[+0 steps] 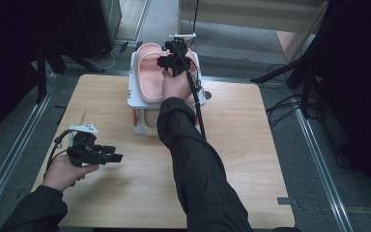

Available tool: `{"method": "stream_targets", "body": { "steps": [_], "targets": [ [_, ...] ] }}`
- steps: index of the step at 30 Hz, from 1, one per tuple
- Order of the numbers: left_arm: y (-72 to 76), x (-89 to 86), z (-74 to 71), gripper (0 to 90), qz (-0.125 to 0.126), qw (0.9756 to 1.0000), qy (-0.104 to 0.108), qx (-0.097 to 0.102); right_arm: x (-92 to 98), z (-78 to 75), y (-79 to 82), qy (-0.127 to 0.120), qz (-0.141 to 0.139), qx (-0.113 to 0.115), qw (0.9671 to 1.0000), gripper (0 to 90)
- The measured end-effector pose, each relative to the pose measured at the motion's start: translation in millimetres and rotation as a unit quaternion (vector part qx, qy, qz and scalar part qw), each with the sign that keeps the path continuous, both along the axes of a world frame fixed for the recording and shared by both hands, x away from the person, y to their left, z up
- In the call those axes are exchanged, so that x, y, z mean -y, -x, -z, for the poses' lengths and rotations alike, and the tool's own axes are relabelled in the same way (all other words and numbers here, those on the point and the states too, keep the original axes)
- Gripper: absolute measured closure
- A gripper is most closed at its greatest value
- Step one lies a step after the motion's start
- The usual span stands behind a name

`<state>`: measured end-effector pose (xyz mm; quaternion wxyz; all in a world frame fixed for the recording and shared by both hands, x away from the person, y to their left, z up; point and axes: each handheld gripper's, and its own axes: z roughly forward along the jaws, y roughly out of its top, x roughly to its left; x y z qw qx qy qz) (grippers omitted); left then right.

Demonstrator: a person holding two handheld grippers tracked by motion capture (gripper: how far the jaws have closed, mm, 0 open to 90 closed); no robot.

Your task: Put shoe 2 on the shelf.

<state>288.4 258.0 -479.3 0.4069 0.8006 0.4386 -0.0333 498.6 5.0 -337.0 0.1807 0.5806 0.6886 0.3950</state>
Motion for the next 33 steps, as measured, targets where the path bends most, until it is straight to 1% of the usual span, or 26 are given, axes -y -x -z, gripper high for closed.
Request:
{"method": "stream_targets", "body": {
  "steps": [3,5,6,7,10,13,16,17,20,22,24,26,29,31,33],
  "targets": [
    [-1.2,0.1,0.4,41.9,-0.001,1.0,-0.004,-0.002,2.8,-1.6,4.5,0.0,-0.008,0.001,1.0,56.9],
    [-1.6,0.3,0.7,41.9,-0.003,1.0,-0.002,-0.003,5.5,-3.8,7.3,-0.003,-0.013,0.001,0.9999,57.1],
    [-1.9,0.2,0.7,41.9,-0.004,1.0,-0.004,-0.004,8.0,-4.9,9.3,-0.003,-0.015,0.005,0.9999,57.5],
    [-2.5,-0.3,1.0,41.9,-0.001,1.0,-0.005,-0.003,10.4,-5.7,11.6,-0.01,-0.017,0.008,0.9998,58.1],
    [-3.4,0.1,1.3,41.9,-0.003,1.0,-0.007,-0.002,17.9,-5.4,17.3,-0.01,-0.028,0.008,0.9995,58.4],
    [-4.6,1.1,1.0,41.9,-0.003,1.0,-0.007,-0.002,23.4,-4.0,21.2,-0.015,-0.039,0.003,0.9991,58.5],
    [-6.3,2.7,1.3,41.9,-0.001,1.0,-0.009,-0.003,27.3,-3.5,26.9,-0.012,-0.053,0.002,0.9985,58.7],
    [-7.1,3.2,1.4,41.9,0.0,0.9999,-0.009,-0.004,28.4,-3.7,29.1,-0.008,-0.057,0.005,0.9983,58.8],
    [-9.7,5.0,2.0,41.8,0.001,0.9999,-0.012,-0.004,31.7,-4.5,36.4,-0.009,-0.074,0.005,0.9972,58.8],
    [-11.5,6.4,2.1,41.7,0.002,0.9998,-0.021,-0.002,33.5,-4.9,42.4,-0.012,-0.085,0.005,0.9963,58.8],
    [-13.6,7.6,2.7,41.5,0.006,0.9997,-0.023,-0.004,34.5,-5.6,48.8,-0.011,-0.097,0.007,0.9952,58.8],
    [-15.6,9.1,3.1,41.1,0.004,0.9997,-0.022,-0.007,36.3,-6.7,55.4,-0.01,-0.107,0.011,0.9942,59.1],
    [-17.5,10.6,3.2,40.8,0.004,0.9997,-0.022,-0.008,39.1,-6.6,64.5,-0.01,-0.123,0.011,0.9923,59.4],
    [-18.8,11.3,3.3,40.7,0.005,0.9997,-0.023,-0.007,42.0,-5.5,72.7,-0.018,-0.135,0.009,0.9906,59.5],
    [-20.1,12.4,3.1,40.7,0.005,0.9997,-0.025,-0.006,44.8,-4.7,80.5,-0.023,-0.143,0.013,0.9893,60.0]
  ]
}}
